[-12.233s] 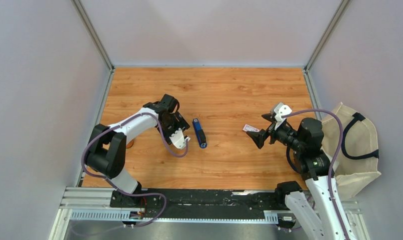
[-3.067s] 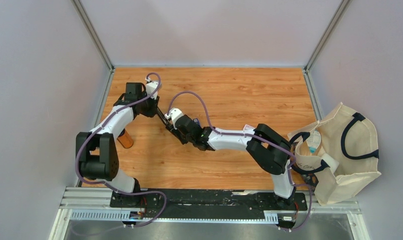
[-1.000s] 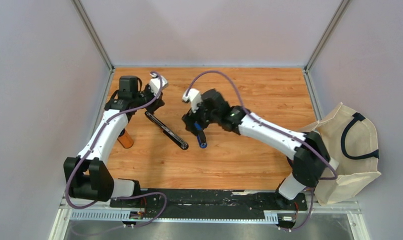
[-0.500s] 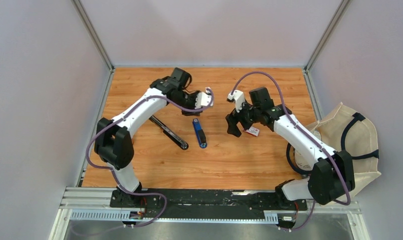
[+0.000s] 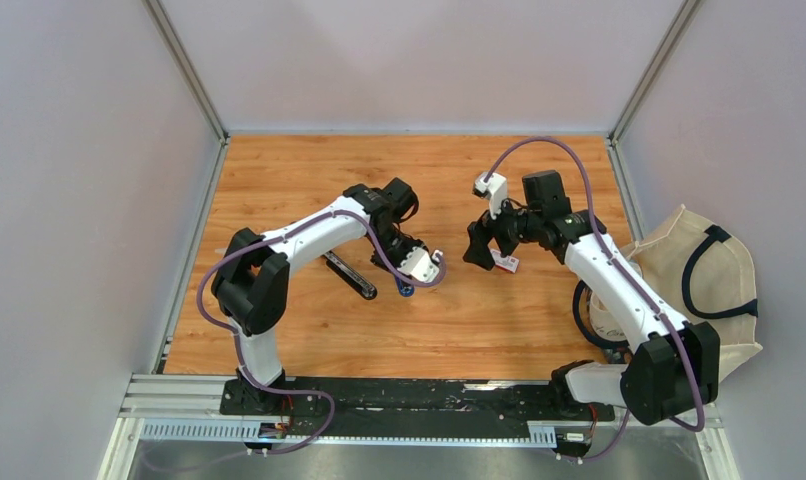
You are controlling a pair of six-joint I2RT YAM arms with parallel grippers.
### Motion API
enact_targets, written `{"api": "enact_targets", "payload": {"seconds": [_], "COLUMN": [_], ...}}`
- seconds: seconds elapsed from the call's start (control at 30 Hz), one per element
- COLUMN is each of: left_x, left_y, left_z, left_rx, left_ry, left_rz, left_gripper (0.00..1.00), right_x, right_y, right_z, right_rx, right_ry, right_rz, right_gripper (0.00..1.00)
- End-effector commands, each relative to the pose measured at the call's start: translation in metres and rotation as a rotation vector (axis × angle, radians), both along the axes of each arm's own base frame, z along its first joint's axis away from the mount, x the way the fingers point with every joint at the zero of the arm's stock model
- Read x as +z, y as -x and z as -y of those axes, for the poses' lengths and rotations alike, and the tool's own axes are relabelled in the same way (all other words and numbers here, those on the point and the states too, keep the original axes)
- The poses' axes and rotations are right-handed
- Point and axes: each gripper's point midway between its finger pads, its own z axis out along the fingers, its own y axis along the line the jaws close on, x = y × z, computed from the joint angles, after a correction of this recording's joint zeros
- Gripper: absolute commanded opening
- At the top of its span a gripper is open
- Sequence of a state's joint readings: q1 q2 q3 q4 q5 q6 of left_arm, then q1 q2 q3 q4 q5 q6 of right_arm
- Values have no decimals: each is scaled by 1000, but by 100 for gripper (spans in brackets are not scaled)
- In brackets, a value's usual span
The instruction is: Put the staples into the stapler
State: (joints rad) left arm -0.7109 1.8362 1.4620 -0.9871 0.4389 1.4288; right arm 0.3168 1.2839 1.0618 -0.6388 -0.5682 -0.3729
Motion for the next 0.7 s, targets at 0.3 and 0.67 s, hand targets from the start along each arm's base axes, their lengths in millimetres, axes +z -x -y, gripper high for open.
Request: {"api": "enact_targets", "payload": {"seconds": [0.3, 0.67], "left_x": [-20, -25], "left_y": [1, 8], "left_z": [-1, 7], "left_rx": [-117, -135], "left_ry": [-55, -48], "left_rz": [56, 20], "left_gripper": [48, 48], "right_x": [2, 1], "right_y": [5, 7], "right_z": [-9, -9], "right_rx": [63, 80], "right_ry": [-31, -29], "right_rz": [-10, -14], "right_gripper": [89, 89]}}
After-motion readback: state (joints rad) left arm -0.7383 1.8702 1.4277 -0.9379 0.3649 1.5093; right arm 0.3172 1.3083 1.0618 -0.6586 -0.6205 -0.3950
